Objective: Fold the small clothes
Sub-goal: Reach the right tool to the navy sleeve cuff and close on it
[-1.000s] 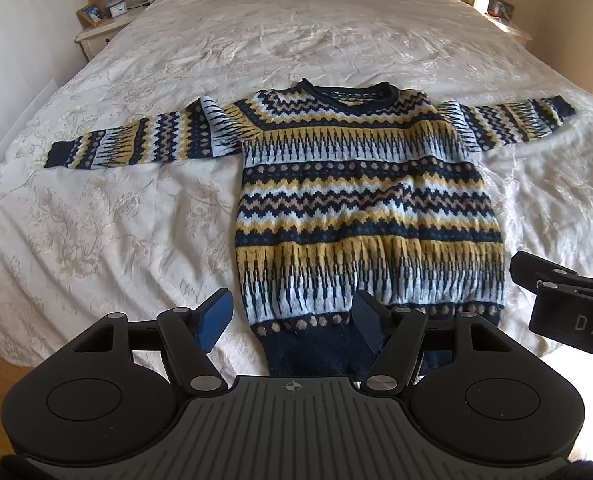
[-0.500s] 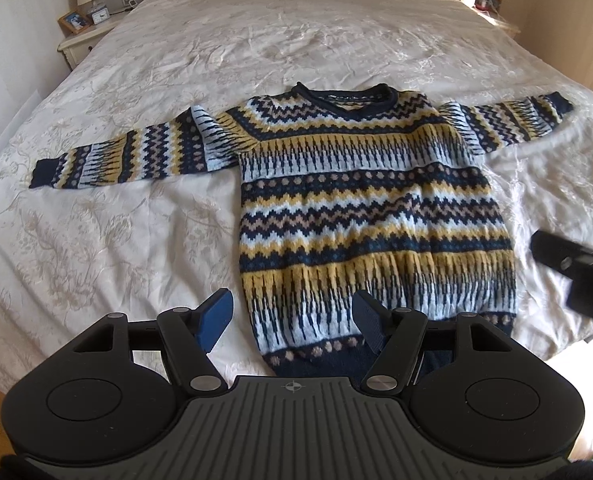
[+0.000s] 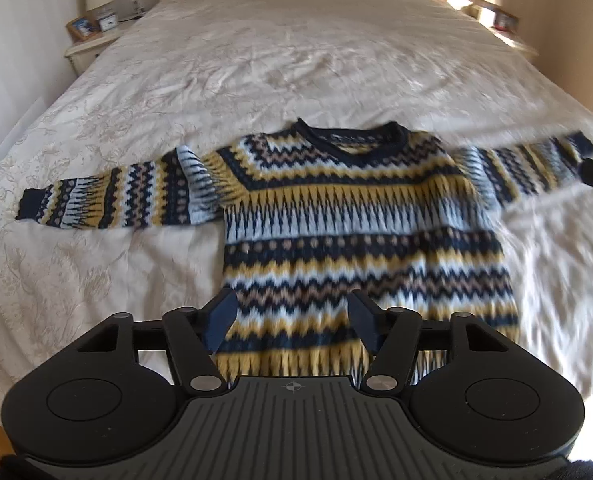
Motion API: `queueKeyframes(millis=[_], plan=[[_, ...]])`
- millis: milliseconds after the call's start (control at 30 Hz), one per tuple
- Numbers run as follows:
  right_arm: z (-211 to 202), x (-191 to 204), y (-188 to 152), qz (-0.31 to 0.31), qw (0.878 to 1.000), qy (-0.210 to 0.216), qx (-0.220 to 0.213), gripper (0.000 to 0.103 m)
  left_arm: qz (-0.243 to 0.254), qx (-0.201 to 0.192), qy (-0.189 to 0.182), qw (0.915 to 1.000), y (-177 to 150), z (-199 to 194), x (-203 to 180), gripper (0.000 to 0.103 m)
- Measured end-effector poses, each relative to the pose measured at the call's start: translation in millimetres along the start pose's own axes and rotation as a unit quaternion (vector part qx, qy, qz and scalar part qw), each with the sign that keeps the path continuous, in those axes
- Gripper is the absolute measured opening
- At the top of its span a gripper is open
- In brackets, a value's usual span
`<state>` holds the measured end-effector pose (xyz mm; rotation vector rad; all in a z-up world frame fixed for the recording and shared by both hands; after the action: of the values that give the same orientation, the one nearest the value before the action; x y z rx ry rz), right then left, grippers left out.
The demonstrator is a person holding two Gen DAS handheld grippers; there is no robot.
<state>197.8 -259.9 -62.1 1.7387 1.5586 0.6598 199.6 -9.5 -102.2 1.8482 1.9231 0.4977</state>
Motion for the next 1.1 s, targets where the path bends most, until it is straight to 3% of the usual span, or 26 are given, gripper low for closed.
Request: queueKeyframes(millis=[133,467,633,833,1033,1100], plan=[[59.5,-55.1,11.3,-0.023,0.999,-0.002,0.037,0.077,-0.031,0.003,0.011,0.9995,17.7,14.0,-18.1,0.059],[179.2,-228.9,20.7,0.024,0.992,-0.07,0.098,0.076,-0.069,0.024,0.037,0.9967,40.0,46.5,-74.6,0.059],[231.6,-296.3,29.2,0.056,0.987,-0.092,0.119,0.078,-0.074,0.025,0.05,0.9957,52.1,59.0,-96.8,0.059],[289.5,-345.4,38.5,0.058,0.983,-0.099,0.142,0.081,-0.08,0.035,0.065,0.994,63.1,74.9,-118.7,0.059],[332.3,-379.8,18.6,0.133,0.968,-0.099,0.187,0.084,-0.076,0.039,0.082,0.993,71.2,82.3,-132.0,0.059],[341.0,-382.0,14.6,0.157,0.965,-0.088,0.191,0.076,-0.073,0.042,0.09,0.9924,73.0,84.6,-133.8,0.059]])
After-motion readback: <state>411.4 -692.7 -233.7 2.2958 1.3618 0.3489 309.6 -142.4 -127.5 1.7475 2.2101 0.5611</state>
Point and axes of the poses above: each gripper's, at about its wrist camera, not at the fingertips, and z roughly the way its jaws point, x to its left, y to its top, the point moved 10 cm from there along z, roughly the way its jaws point, and after that the axes turned 10 degrees about -z, right-handed, at the moved point
